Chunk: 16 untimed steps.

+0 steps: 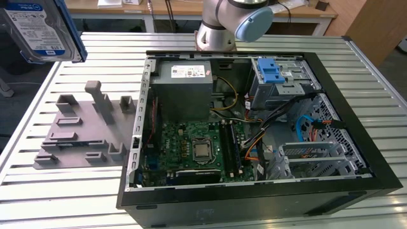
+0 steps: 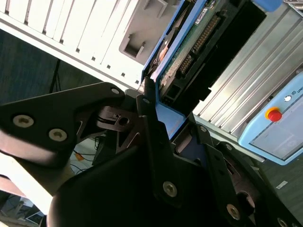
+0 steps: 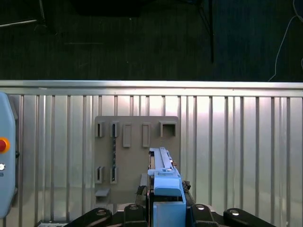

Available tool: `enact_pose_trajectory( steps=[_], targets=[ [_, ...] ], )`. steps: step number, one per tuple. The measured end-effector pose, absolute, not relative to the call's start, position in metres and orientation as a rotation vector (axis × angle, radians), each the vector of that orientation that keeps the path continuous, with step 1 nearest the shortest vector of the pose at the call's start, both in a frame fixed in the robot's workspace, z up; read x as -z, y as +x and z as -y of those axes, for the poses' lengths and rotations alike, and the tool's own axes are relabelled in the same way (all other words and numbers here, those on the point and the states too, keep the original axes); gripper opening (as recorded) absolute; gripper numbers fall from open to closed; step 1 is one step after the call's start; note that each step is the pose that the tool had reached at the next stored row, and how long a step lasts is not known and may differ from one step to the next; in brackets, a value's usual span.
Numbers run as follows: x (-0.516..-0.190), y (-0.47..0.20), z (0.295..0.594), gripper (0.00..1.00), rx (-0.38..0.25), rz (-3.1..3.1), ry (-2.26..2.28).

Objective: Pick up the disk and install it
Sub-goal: 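Pick up the disk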

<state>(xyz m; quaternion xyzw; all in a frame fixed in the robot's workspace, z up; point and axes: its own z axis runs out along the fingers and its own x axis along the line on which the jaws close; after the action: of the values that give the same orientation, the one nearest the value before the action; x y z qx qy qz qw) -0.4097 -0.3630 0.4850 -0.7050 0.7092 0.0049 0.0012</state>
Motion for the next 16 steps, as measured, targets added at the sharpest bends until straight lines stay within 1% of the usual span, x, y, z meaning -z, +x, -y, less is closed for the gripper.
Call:
enact_pose_trajectory(
  steps=[7, 16],
  targets=[
    [-0.485, -0.406, 0.372, 0.36, -0.017, -2.229, -2.212],
    [-0.485, -0.393, 0.374, 0.36, -0.031, -2.235, -2.218]
  ],
)
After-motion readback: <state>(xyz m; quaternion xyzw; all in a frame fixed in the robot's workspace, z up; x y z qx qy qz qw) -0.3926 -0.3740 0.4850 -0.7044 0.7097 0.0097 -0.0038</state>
